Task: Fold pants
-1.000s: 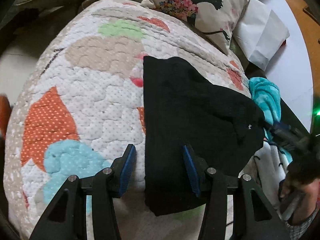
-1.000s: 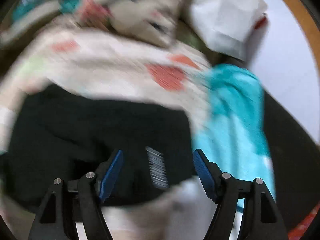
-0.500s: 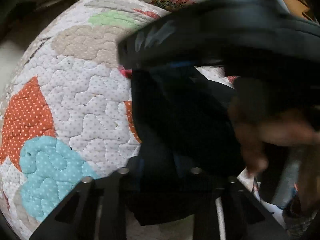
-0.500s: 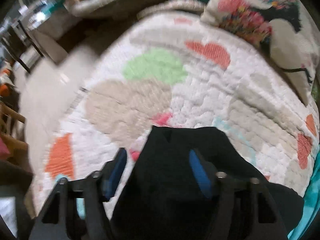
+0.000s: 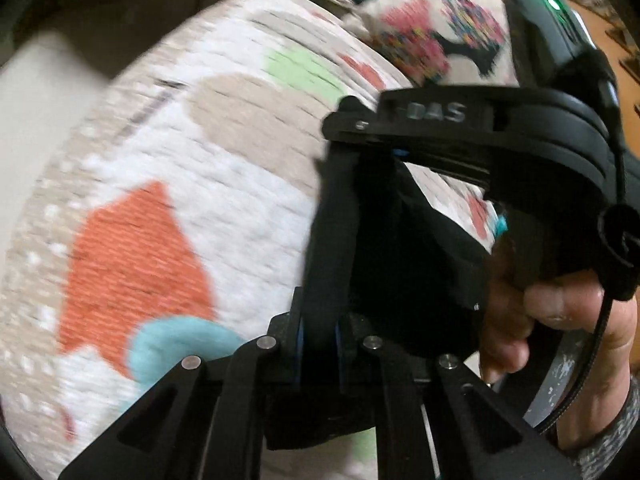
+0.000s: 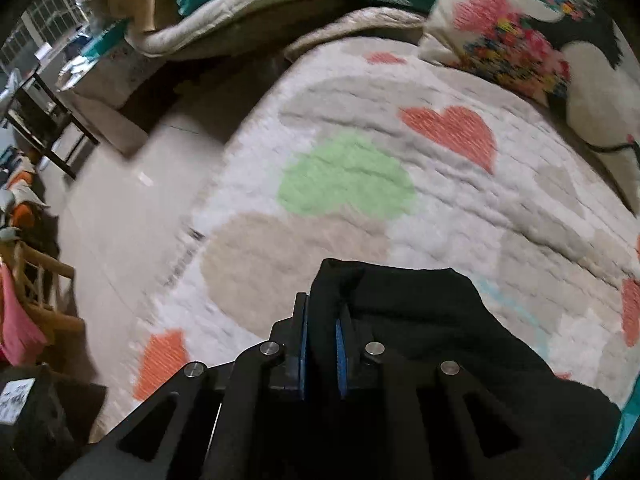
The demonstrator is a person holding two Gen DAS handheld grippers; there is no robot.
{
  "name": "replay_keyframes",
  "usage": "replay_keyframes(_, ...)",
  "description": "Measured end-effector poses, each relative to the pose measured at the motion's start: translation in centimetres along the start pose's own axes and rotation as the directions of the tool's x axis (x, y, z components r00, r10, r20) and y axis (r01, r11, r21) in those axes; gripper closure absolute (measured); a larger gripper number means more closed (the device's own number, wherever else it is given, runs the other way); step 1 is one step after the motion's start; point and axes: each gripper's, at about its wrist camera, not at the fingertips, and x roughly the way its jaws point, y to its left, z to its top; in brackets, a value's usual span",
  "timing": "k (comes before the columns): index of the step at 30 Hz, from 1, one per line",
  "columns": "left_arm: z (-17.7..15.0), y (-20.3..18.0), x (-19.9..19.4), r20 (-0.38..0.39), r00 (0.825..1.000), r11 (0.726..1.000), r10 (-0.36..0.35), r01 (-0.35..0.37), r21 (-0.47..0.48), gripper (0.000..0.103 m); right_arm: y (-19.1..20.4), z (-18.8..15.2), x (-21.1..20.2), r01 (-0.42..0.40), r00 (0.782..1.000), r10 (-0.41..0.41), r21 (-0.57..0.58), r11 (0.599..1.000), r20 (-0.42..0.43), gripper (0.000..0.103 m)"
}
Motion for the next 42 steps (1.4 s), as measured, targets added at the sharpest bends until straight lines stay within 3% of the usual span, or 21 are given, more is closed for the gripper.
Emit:
replay_keyframes(6,1.3,3.0,-1.6,0.040,0.998,0.994,0.050,-0.046,-0.097,0.092,3.7,2.3,2.6,-0.035,0.999,0.035,-0.023,0.999,-0.002,0.090)
replay_keyframes(10,1.4,4.2,-1.8,0.022,0.999,0.986,0.039,-0.035,-0.162,0.088,2.9,3.0,2.7,-0.060,0.998,0.058,0.044,0.997,0.029,0.066)
replay_keyframes(13,1.4,4.6,-2.9,0.043,0.999,0.982,0.014,-0.006,-0.191,0.087,-0.2,2.7,-0.7,-0.105,0.989,0.091,0.123,0.987,0.118,0.056)
replay_keyframes(16,1.7,4.9,-4.5,0.109,0.994,0.979,0.030,-0.007,-0.204,0.087,-5.7,0.1,-6.4,-0.114,0.969,0.054,0.241,0.964,0.241,0.048)
replay_keyframes(18,2.2,4.8,-5.9,0.177,0.982,0.980,0.062,-0.026,-0.197,0.087,-9.2,-2.6,-9.3,-0.086,0.961,-0.001,0.303,0.949,0.276,0.048)
replay_keyframes(22,2.6,3.7,-6.9,0.244,0.966,0.989,0.088,-0.056,-0.136,0.083,-14.9,-9.7,-12.9,-0.006,0.949,-0.130,0.428,0.904,0.289,0.048)
replay_keyframes(25,2.4,1.5,-6.1,0.249,0.964,0.995,0.092,-0.079,-0.061,0.081,-16.7,-14.0,-13.0,-0.050,0.951,-0.112,0.501,0.864,0.289,0.047)
replay_keyframes(29,1.2,-1.0,-4.9,0.222,0.970,0.991,0.096,-0.113,0.066,0.070,-15.5,-17.2,-11.1,-0.089,0.957,-0.067,0.510,0.856,0.281,0.047)
replay_keyframes(32,0.9,-1.8,-4.0,0.207,0.971,0.983,0.120,-0.146,0.114,0.069,-14.2,-18.1,-9.5,-0.149,0.960,0.005,0.494,0.857,0.281,0.047)
replay_keyframes(35,1.1,-1.4,-3.2,0.182,0.975,0.986,0.127,-0.145,0.087,0.067,-11.8,-17.1,-7.7,-0.198,0.960,0.083,0.439,0.877,0.268,0.047)
replay_keyframes(38,1.5,-0.4,-2.2,0.147,0.978,0.987,0.149,-0.155,0.035,0.067,-9.7,-15.5,-7.1,-0.153,0.960,0.047,0.377,0.914,0.275,0.047)
replay_keyframes(42,1.5,2.1,-2.7,0.143,0.973,0.983,0.179,-0.171,-0.062,0.067,-6.9,-10.6,-6.5,-0.098,0.964,0.031,0.244,0.965,0.265,0.047)
